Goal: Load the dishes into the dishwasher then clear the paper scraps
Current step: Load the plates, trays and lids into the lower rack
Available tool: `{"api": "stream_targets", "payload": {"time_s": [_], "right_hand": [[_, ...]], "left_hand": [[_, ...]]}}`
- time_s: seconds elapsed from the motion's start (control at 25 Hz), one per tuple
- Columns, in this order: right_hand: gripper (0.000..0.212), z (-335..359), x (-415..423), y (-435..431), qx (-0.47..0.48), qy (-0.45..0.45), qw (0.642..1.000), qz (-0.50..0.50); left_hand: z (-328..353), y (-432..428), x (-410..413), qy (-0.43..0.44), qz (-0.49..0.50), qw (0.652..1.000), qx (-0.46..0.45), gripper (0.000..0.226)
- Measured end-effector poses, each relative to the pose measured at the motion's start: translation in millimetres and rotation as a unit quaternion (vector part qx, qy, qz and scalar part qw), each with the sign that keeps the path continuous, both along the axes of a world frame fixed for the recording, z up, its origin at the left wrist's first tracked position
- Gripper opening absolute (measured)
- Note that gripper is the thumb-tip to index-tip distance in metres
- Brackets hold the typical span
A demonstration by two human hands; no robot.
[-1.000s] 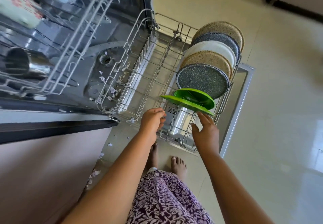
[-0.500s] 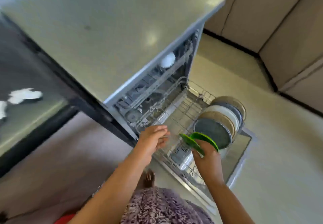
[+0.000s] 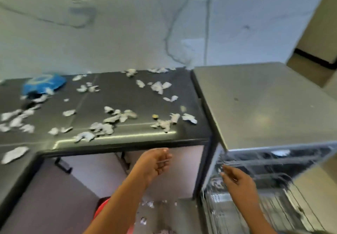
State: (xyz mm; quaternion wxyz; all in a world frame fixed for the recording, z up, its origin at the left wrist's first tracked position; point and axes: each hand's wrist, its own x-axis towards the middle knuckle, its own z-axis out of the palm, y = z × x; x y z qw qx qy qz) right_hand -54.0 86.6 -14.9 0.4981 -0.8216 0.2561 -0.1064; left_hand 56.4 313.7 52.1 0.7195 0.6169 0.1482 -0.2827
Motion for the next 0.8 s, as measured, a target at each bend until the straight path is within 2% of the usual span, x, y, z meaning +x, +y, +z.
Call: {"api": "stream_targets", "payload": {"time_s": [0.16,0.36,0.64,0.8], "right_hand": [[0.019,29.3,36.9,40.2,-0.002,-0.031,0.994,0.103],[0.018,49.9,79.4,97.8,-0.004,-0.042,0.983,0.178],[0.024,66.4,141.5,214.8,-0.003,-0.051,0.965,0.256],[0.018,77.5,177.5,304.9,-0.033,-0.051,0.941,0.334]], "left_hand": [[35.2,75.0,-0.7,-0.018,0.122,0.992,-0.032,0.018],[57.1,153.6,-5.6,-0.040,0.239,0.968,-0.067,0.017],[59.9,272.8,-0.4,-0.030,0.340,0.938,-0.069,0.015],[57.9,357.9,18.1,-0.035,0.399,0.911,-0.096,0.013]]}}
